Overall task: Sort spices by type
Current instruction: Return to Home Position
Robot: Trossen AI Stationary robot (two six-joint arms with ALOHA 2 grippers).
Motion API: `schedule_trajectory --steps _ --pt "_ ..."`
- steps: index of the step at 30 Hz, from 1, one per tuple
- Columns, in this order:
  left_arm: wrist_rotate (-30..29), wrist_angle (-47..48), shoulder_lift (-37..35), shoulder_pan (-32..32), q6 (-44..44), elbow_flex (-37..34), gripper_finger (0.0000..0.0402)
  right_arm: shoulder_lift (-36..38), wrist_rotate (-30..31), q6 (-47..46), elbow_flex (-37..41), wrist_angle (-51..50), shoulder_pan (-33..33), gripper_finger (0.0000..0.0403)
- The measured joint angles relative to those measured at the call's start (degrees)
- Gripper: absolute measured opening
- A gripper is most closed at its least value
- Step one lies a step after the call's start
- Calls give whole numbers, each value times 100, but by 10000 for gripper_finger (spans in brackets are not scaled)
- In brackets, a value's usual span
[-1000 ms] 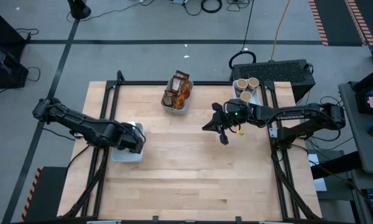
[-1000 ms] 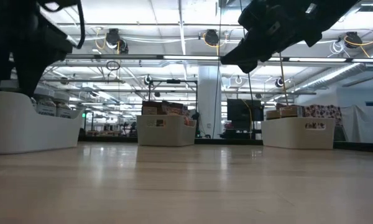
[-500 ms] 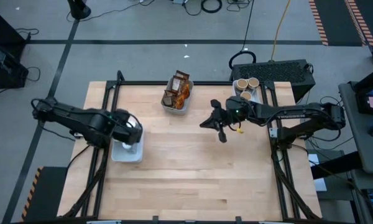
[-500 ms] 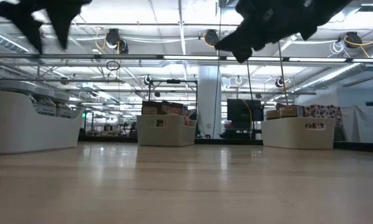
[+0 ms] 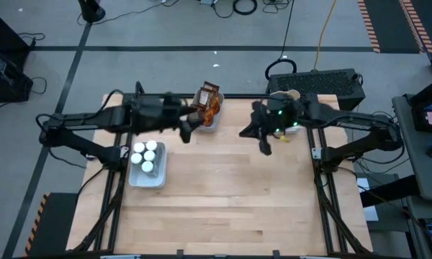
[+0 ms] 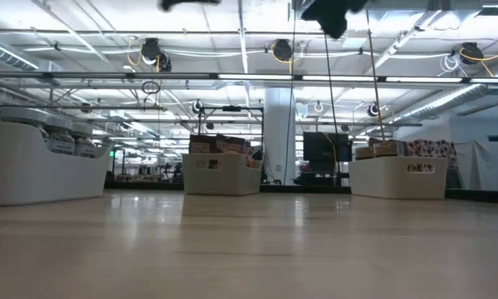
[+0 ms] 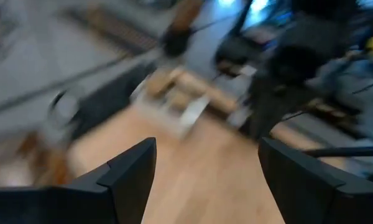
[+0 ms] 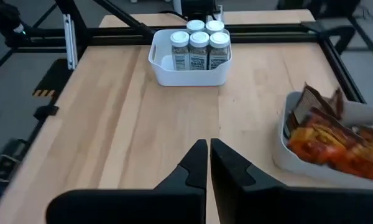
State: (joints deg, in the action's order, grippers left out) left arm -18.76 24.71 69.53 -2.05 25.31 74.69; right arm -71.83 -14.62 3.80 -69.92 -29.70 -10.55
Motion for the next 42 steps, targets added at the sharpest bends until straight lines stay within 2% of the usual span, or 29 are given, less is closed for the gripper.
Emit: schedule_trajectory --steps 3,6,9,14,19,24,30,35,42 --pt "1071 -1182 180 -539 -774 0 283 17 10 -306 -661 -906 0 0" --pt "2080 -1524 304 -1089 -1057 0 283 159 14 -614 -1081 -1661 71 0" --pt "2803 -1408 338 -1642 -1192 -13 283 520 210 -808 -1120 -2095 214 0" --pt "3703 -997 128 -2420 -1618 -12 283 1344 1246 -1479 -894 -2418 437 0" --pt "3820 1 -276 -3010 -2275 -11 283 2297 1488 -1821 -262 -1932 521 0" --pt "3823 712 -862 -3295 -2465 -11 283 3292 1520 -1935 868 -747 493 0" --pt "3822 749 -1627 -3295 -2440 -144 283 4313 1820 -2336 2375 554 462 0" --pt "3715 159 -2401 -3295 -2113 -1091 283 4767 1810 -2957 3488 1372 466 0" --pt "3596 -1323 -3406 -3293 -1132 -3013 283 4983 1777 -3379 4575 2222 464 0"
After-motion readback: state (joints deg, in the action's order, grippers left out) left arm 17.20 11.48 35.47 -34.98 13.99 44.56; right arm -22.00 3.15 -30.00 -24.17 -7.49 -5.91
